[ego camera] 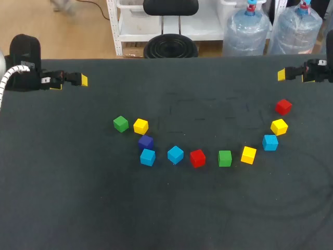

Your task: Place the blue cubes, place green cubes on the blue cubes, place the yellow cubes on the green cubes, then place the red cubes on the yellow cubes, and place purple cube on the red cubes.

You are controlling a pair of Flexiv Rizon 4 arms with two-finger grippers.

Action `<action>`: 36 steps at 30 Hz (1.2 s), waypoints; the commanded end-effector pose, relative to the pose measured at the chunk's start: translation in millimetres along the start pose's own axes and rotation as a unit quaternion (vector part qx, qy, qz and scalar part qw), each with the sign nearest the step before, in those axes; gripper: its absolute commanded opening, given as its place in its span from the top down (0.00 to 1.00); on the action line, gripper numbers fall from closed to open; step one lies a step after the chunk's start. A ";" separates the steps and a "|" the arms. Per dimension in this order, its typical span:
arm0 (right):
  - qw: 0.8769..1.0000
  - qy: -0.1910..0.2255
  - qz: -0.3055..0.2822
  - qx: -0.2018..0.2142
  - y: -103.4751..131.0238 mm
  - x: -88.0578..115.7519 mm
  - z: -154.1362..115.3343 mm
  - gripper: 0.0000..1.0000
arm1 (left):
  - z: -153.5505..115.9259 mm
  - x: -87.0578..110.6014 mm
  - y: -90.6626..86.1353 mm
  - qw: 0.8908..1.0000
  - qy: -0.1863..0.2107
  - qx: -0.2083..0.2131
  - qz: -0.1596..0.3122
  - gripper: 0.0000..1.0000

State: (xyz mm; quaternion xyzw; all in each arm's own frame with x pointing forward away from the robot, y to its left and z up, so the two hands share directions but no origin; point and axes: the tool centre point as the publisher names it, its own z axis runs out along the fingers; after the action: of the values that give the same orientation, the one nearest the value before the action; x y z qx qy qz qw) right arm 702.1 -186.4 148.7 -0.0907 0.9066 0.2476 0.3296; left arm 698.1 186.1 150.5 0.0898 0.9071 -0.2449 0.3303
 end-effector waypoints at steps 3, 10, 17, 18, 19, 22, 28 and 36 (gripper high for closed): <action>1.000 0.000 0.000 0.003 1.5 0.4 -0.6 0.00 | 0.5 -0.2 0.2 1.000 0.000 0.000 0.000 0.00; 1.000 0.000 0.000 0.003 1.5 0.4 -0.6 0.00 | 0.5 -0.2 0.2 1.000 0.000 0.000 0.000 0.00; 1.000 0.000 0.000 0.003 1.5 0.4 -0.6 0.00 | 0.5 -0.2 0.2 1.000 0.000 0.000 0.000 0.00; 1.000 0.000 0.000 0.003 1.5 0.4 -0.6 0.00 | 0.5 -0.2 0.2 1.000 0.000 0.000 0.000 0.00; 1.000 0.000 0.000 0.003 1.5 0.4 -0.6 0.00 | 0.5 -0.2 0.2 1.000 0.000 0.000 0.000 0.00; 1.000 0.002 -0.011 -0.008 2.0 -0.1 -0.5 0.00 | 0.5 -0.2 0.2 1.000 0.000 0.000 0.000 0.00; 0.998 0.019 -0.045 -0.032 2.8 -2.7 -1.3 0.00 | 0.5 -0.2 0.2 1.000 0.000 0.000 0.000 0.00; 0.987 0.055 -0.131 -0.076 3.7 -6.6 -8.5 0.00 | 0.5 -0.2 0.2 1.000 0.000 0.000 0.000 0.00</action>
State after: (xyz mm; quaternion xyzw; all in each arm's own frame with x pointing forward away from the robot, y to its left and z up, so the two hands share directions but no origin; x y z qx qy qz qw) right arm 696.7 -181.1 155.6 -0.2161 0.8960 0.2231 0.3172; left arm 698.1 186.1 150.5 0.0898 0.9071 -0.2449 0.3303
